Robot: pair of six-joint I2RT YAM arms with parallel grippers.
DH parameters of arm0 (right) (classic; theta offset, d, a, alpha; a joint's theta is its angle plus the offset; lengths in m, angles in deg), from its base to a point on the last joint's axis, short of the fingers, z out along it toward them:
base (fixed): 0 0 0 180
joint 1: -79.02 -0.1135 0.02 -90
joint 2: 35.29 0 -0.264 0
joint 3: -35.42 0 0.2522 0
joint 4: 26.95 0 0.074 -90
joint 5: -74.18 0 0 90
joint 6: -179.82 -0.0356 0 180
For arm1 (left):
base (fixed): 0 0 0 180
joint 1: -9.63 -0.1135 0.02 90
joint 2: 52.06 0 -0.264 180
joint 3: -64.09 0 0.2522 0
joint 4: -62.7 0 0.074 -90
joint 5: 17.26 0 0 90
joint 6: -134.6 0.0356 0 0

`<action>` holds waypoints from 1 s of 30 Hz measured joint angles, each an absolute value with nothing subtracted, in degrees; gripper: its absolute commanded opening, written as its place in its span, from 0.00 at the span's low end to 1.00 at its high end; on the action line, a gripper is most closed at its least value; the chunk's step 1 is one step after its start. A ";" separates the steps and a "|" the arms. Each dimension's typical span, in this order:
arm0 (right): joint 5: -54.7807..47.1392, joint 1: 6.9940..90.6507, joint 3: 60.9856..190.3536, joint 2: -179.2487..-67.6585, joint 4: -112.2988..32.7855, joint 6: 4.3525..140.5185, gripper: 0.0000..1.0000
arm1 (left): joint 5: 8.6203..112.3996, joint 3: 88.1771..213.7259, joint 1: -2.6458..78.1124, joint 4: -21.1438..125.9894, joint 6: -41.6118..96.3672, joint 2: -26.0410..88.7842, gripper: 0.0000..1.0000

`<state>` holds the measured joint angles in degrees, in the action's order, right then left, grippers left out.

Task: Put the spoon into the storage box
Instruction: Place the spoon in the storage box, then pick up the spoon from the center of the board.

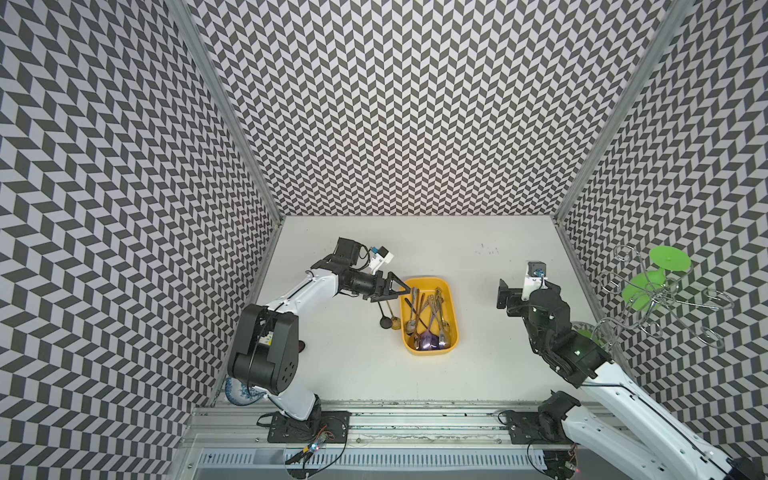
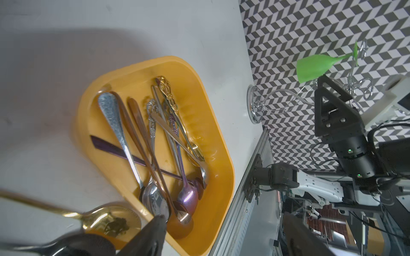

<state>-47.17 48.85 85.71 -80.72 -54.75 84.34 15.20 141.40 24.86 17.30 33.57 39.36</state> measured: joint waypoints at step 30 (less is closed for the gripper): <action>-42.50 48.89 91.66 -87.87 -58.18 85.83 1.00 | 56.84 132.65 30.78 14.75 46.16 35.08 0.70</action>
<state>-42.50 48.89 91.66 -87.87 -58.18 85.83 56.84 132.65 30.78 14.75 46.16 35.08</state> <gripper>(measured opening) 0.997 0.694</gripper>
